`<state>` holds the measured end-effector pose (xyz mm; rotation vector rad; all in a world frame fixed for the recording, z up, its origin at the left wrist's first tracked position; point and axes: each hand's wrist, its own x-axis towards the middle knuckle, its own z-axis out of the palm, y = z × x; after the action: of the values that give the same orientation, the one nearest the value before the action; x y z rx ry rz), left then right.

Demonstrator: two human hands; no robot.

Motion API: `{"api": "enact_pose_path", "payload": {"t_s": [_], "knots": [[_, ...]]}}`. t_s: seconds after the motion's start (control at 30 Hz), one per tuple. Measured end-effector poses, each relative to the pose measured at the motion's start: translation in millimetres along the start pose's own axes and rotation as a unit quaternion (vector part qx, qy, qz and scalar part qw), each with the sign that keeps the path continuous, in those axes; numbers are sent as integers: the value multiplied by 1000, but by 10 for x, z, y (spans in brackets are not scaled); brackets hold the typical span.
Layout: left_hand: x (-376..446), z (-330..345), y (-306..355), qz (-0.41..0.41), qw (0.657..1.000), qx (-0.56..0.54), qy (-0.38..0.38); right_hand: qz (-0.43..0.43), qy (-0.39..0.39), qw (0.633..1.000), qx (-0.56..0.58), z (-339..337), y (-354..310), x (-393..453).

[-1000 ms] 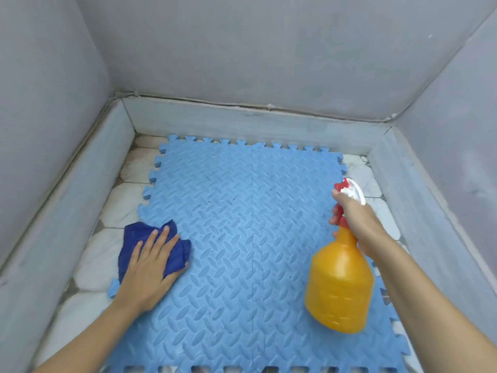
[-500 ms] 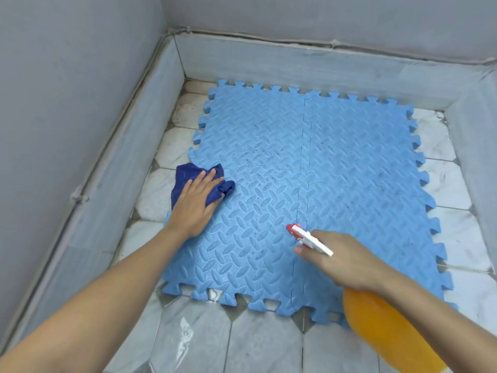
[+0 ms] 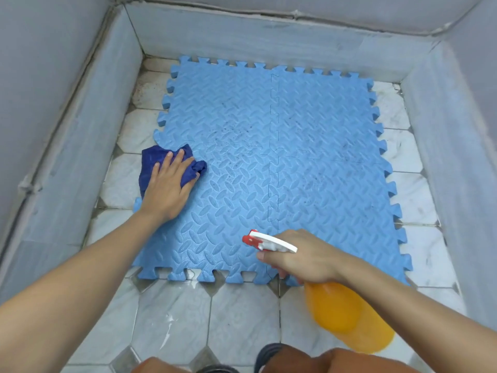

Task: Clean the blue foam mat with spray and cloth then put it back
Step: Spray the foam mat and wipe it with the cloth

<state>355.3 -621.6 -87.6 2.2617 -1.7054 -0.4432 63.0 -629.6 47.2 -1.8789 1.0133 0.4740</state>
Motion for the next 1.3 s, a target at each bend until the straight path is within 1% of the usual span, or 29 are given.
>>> {"api": "enact_pose_path", "payload": {"t_s": [0.1,0.2,0.3,0.4,0.43,0.53,0.6,0.67,0.77,0.87,0.93,0.97,1.0,1.03,1.07,1.1,1.17,1.23,1.3], "knots": [[47,55,299,-50,998,-26,13,62,14,997,40,28,256,-117],[170,161,668,-66,997,-31,9,118,61,985,111,-3,624,-324],[322,312,934,-65,998,-11,10,185,148,955,180,-52,1001,-634],[388,465,1010,-51,997,41,33,245,239,914,219,-52,1340,-941],[391,501,1008,-51,996,57,38,257,257,901,235,-63,1405,-1031],[387,506,1035,-64,995,69,43,256,278,883,279,-98,1466,-1201],[377,474,1066,-71,995,52,46,250,308,874,279,-111,1433,-1252],[364,470,1079,-85,994,40,61,248,336,860,294,-65,1479,-1236],[386,601,1086,-84,991,40,97,249,351,848,311,-82,1559,-1191],[422,561,1073,-73,991,12,114,227,389,818,358,-183,1551,-1294],[393,533,1115,-64,990,-14,127,210,433,794,372,-190,1486,-1406],[345,546,1189,-65,988,-36,135,202,453,788,364,-162,1469,-1413],[294,563,1314,-62,988,-48,136,202,463,791,346,-137,1453,-1393],[242,612,1451,-44,990,-41,124,204,464,798,327,-124,1431,-1347],[186,672,1590,-9,996,-20,92,204,458,805,318,-119,1398,-1283],[154,725,1721,38,998,-1,46,203,442,814,317,-114,1363,-1214],[169,718,1965,124,990,31,-64,206,403,838,306,-104,1307,-1099],[204,646,2132,154,975,42,-155,203,383,859,274,-117,1227,-1032],[195,596,2179,158,967,41,-197,197,398,854,271,-117,1141,-1006]]}}
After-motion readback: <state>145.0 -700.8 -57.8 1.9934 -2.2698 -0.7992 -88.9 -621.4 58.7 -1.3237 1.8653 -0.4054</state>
